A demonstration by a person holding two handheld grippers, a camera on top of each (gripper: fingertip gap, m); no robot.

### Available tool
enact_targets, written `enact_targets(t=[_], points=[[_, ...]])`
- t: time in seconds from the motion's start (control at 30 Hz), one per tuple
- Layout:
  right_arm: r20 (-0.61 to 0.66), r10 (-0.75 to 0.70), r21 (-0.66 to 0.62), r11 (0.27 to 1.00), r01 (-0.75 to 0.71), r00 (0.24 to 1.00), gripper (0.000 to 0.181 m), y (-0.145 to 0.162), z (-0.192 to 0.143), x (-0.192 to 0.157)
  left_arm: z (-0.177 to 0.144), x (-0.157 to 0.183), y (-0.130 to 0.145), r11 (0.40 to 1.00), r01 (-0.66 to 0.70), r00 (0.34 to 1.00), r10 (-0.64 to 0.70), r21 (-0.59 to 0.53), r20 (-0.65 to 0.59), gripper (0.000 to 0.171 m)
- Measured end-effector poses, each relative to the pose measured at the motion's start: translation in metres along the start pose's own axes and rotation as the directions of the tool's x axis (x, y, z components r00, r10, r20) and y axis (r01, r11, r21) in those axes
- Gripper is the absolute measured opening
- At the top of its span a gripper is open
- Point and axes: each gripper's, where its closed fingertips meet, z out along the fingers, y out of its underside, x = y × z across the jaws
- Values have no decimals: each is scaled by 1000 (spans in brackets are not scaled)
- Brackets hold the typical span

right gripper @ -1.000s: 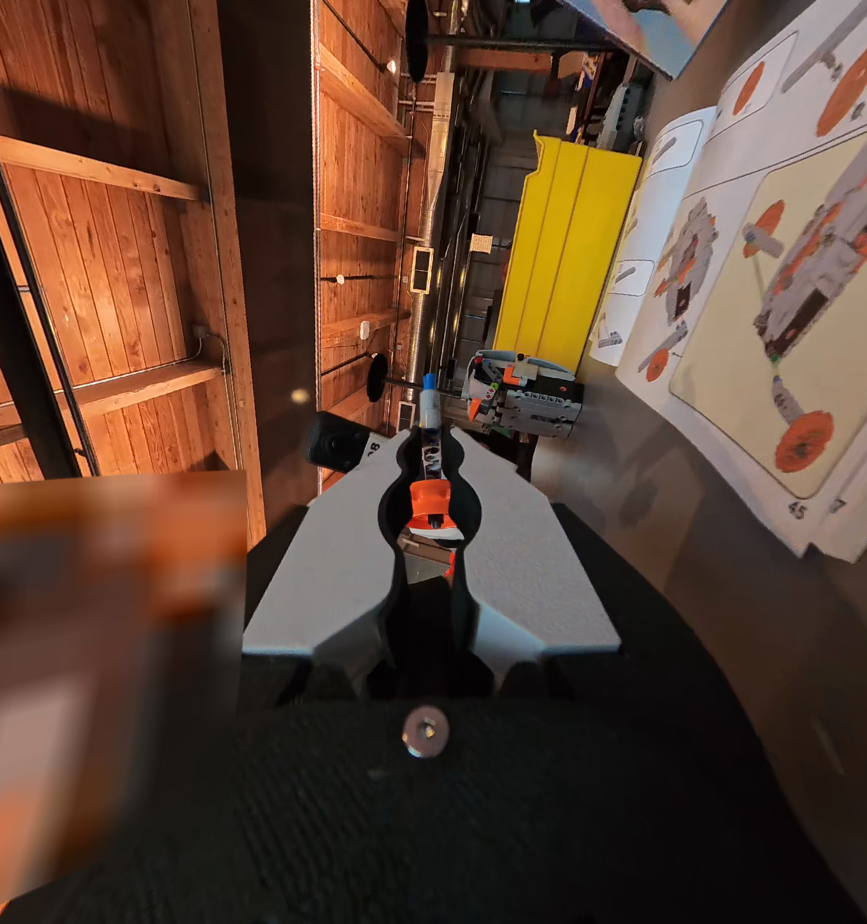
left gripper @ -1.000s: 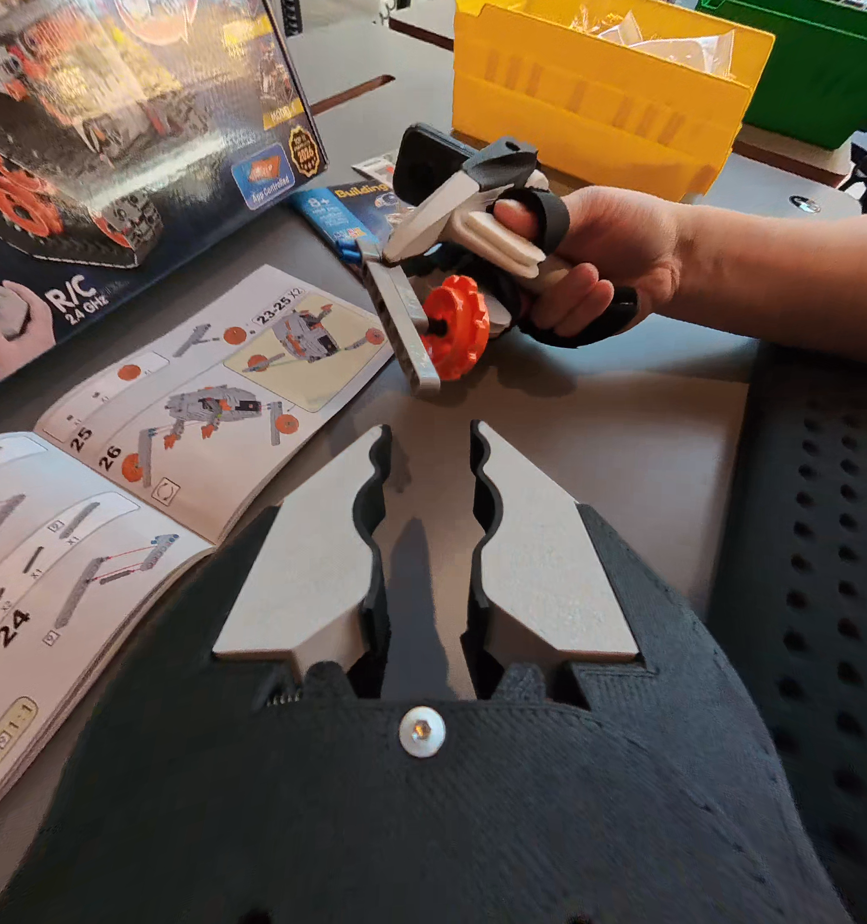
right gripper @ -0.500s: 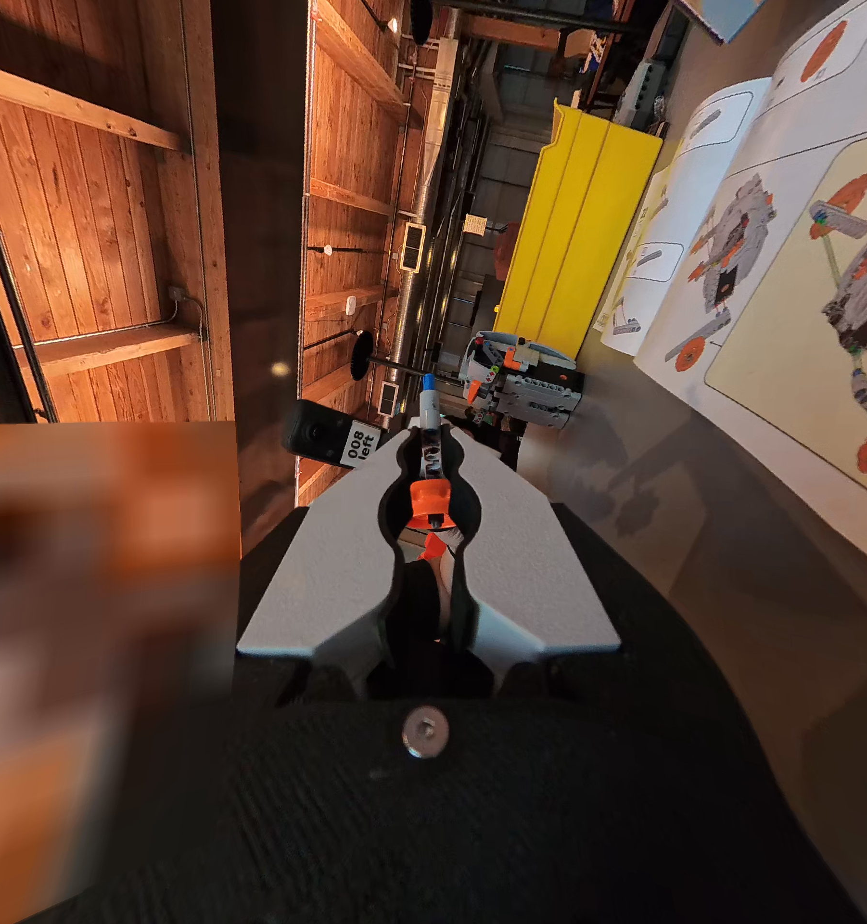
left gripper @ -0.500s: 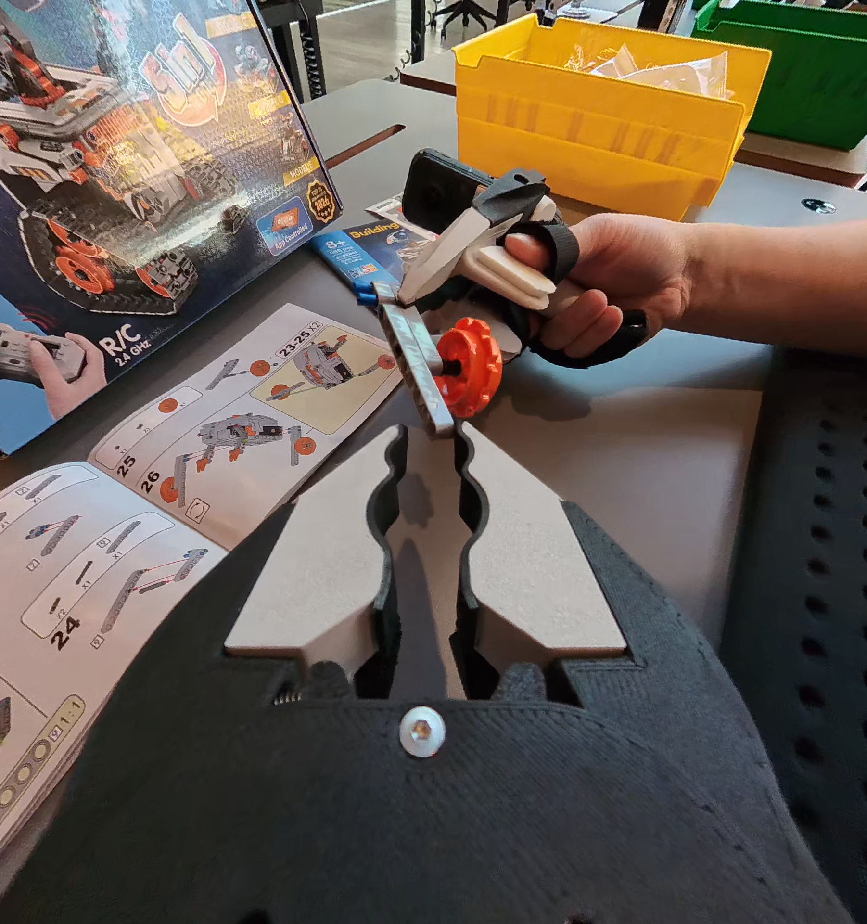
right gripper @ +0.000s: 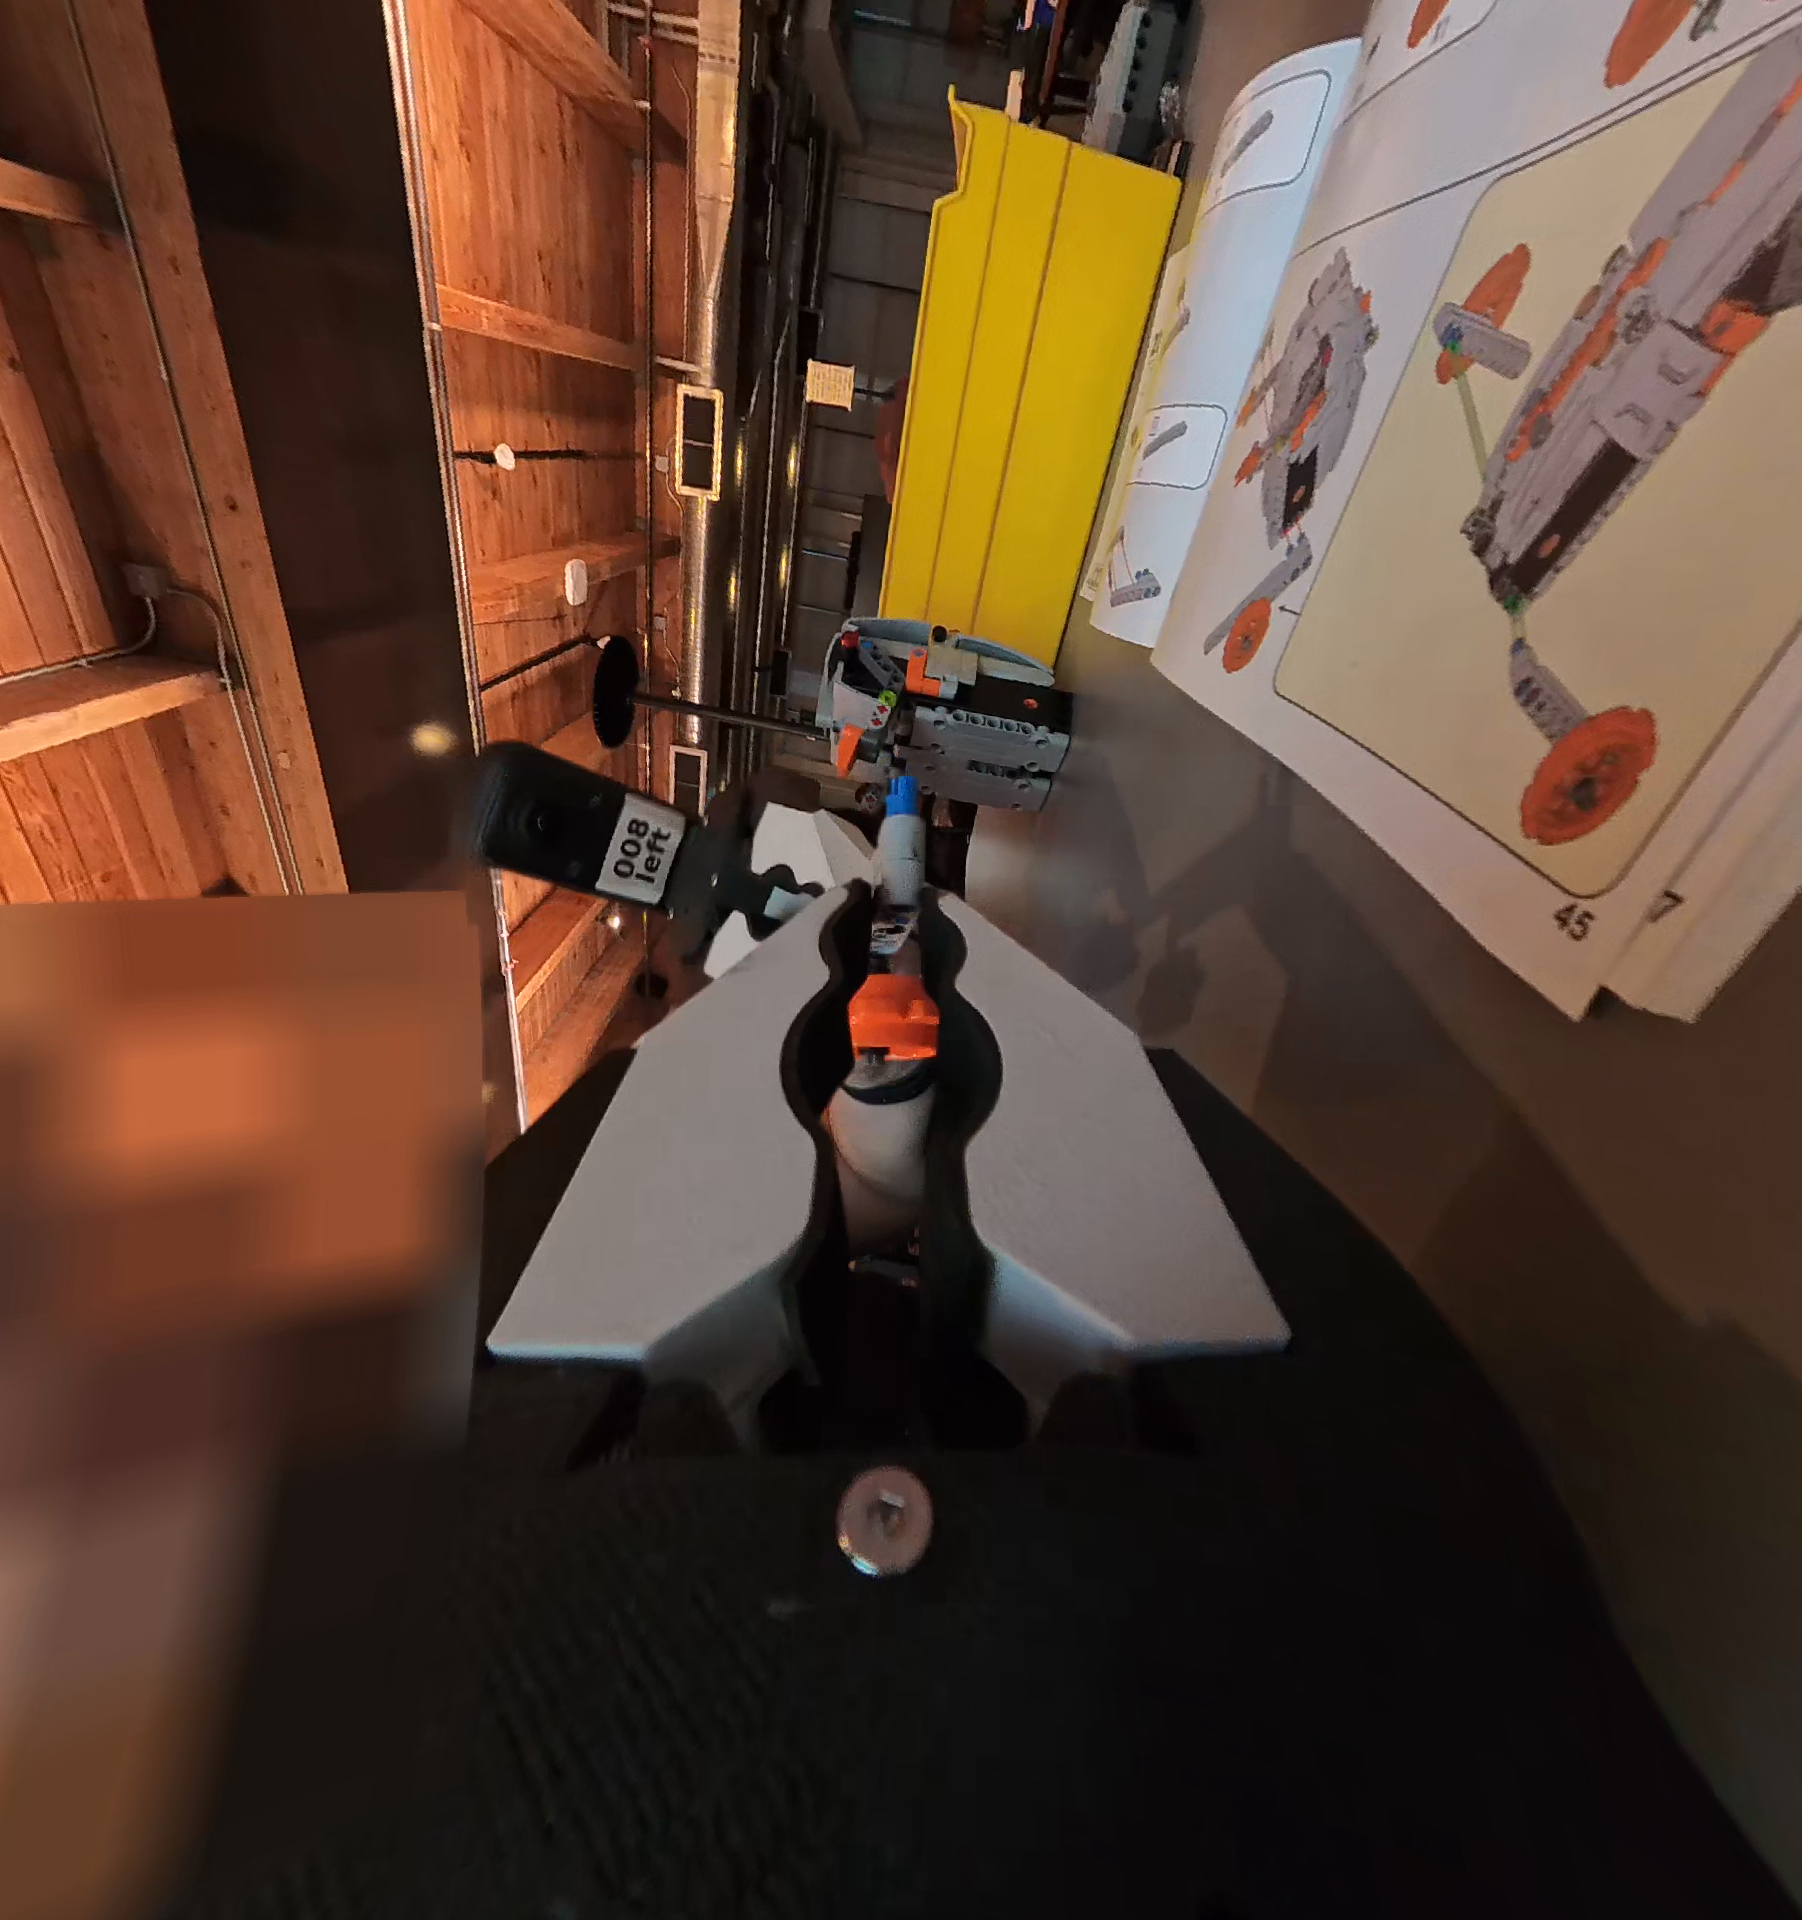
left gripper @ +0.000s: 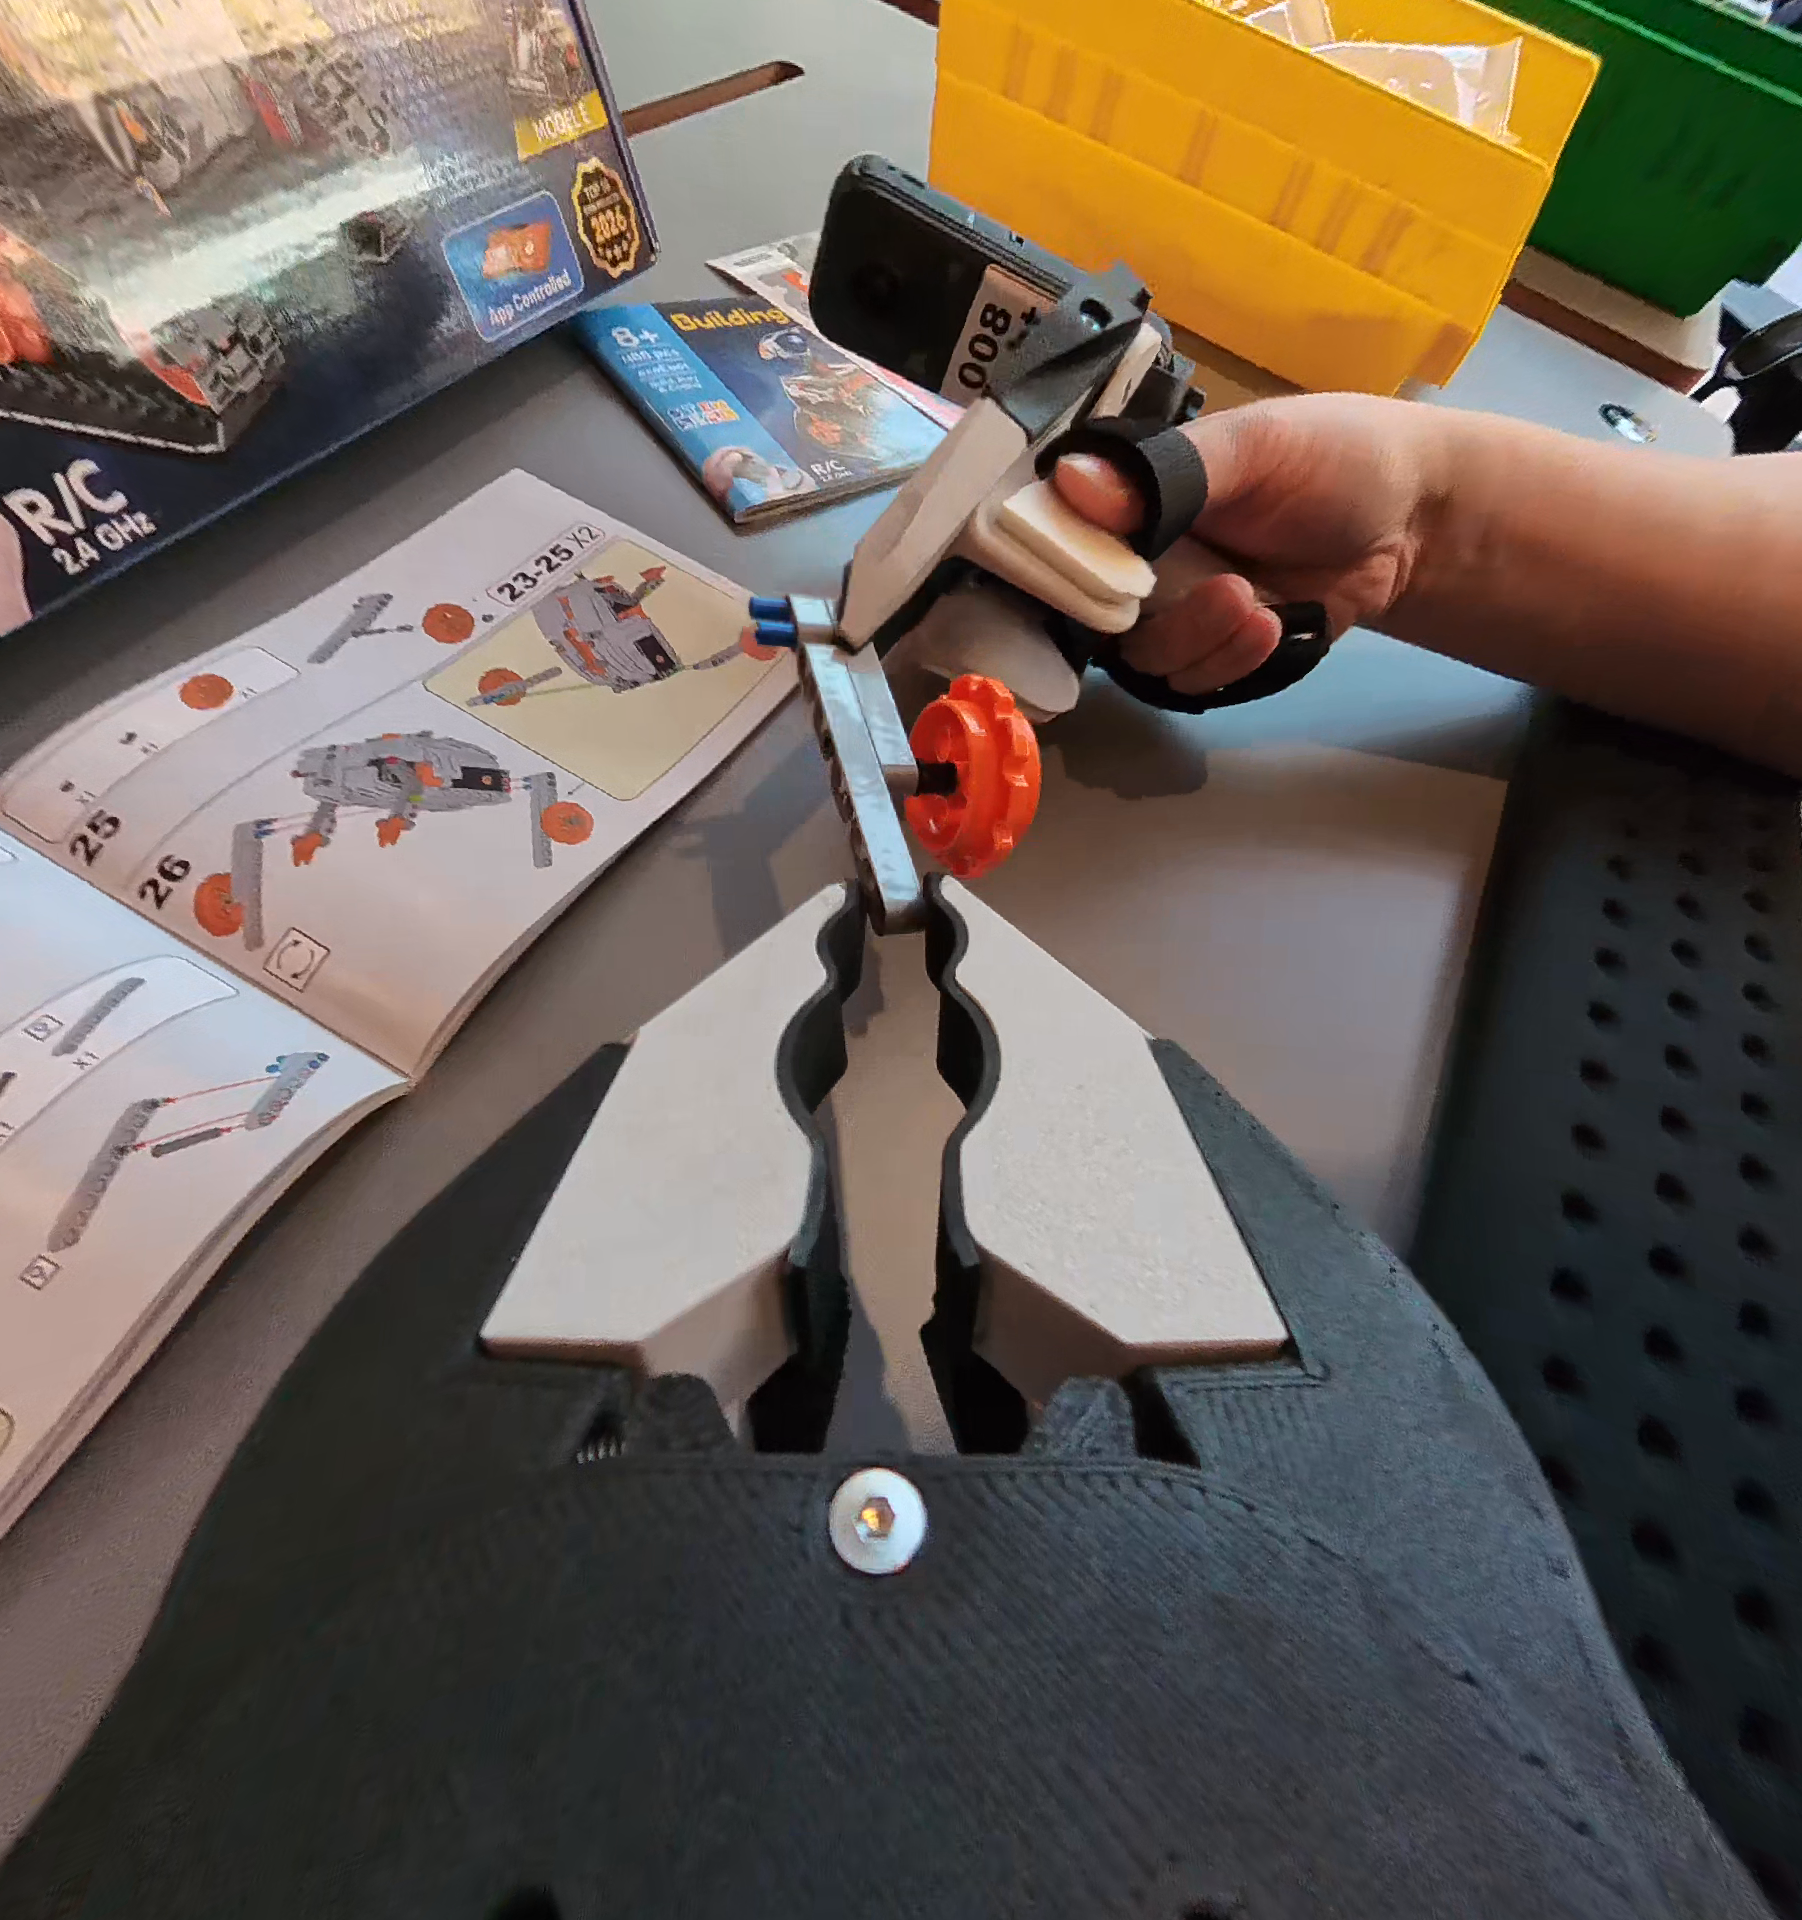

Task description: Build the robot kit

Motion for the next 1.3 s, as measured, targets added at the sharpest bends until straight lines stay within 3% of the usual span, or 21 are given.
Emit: enact_targets(t=[0.2, 0.37, 0.73, 1.07, 1.3], points=[[-122, -53, -94, 995, 42, 991, 11, 9, -4, 20, 3, -1, 11, 993, 111, 991, -114, -52, -68, 8], [-154, -113, -228, 971, 76, 982, 11, 19, -14, 28, 6, -2, 23, 985, 125, 987, -135, -115, -87, 7], [-192, -320, -297, 920, 256, 928, 10, 6, -46, 33, 6, -14, 46, 960, 158, 986, -167, -231, -23, 7], [-134, -289, -288, 927, 242, 948, 11, 7, -38, 28, 3, -39, 59, 929, 270, 963, -254, -254, 94, 6], [-120, -276, -286, 929, 233, 954, 11, 7, -39, 27, 5, -34, 61, 928, 258, 966, -249, -270, 66, 6]])
